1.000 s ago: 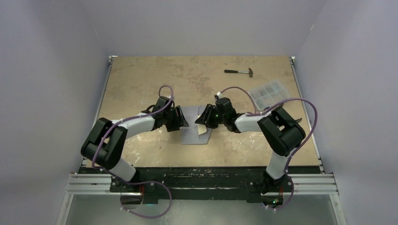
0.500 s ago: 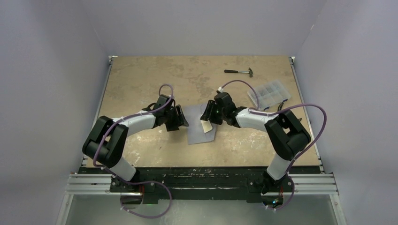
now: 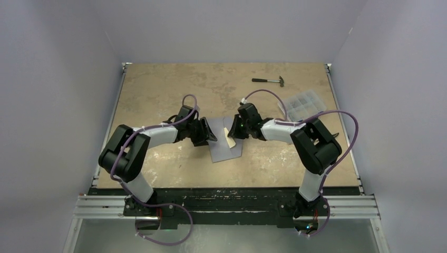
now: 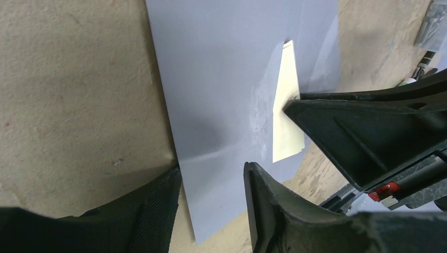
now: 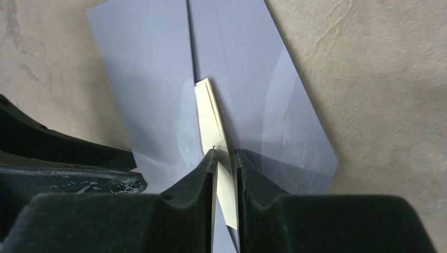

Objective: Place the letter into the envelope and seal it

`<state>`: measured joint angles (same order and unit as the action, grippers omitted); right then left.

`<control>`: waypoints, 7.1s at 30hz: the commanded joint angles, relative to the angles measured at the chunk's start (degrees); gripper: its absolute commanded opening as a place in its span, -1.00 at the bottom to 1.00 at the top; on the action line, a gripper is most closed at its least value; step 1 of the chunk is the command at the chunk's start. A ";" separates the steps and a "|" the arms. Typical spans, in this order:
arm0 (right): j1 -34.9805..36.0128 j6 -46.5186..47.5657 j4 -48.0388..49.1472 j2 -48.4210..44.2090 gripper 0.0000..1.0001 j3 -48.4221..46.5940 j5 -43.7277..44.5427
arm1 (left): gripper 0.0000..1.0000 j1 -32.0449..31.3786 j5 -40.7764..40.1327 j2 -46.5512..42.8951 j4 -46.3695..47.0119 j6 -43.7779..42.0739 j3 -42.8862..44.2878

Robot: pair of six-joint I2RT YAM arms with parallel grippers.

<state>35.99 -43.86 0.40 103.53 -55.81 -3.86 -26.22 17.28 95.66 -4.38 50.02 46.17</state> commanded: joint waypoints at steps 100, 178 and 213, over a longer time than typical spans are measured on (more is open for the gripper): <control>3.05 6.07 -5.32 -8.06 -0.10 0.40 -2.95 | 0.20 -2.76 -2.77 -5.48 -11.24 6.07 -9.88; 3.03 5.91 2.70 -4.28 -0.11 7.74 -17.27 | -0.61 -3.24 -0.64 1.38 3.50 20.09 -19.38; 2.43 10.07 -0.67 -8.42 -0.12 3.11 -12.22 | 0.02 -3.31 -11.00 -8.26 -16.09 13.41 -11.58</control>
<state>38.54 -34.35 -2.07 94.43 -53.32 -13.26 -29.65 9.78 84.84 -15.33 64.45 38.92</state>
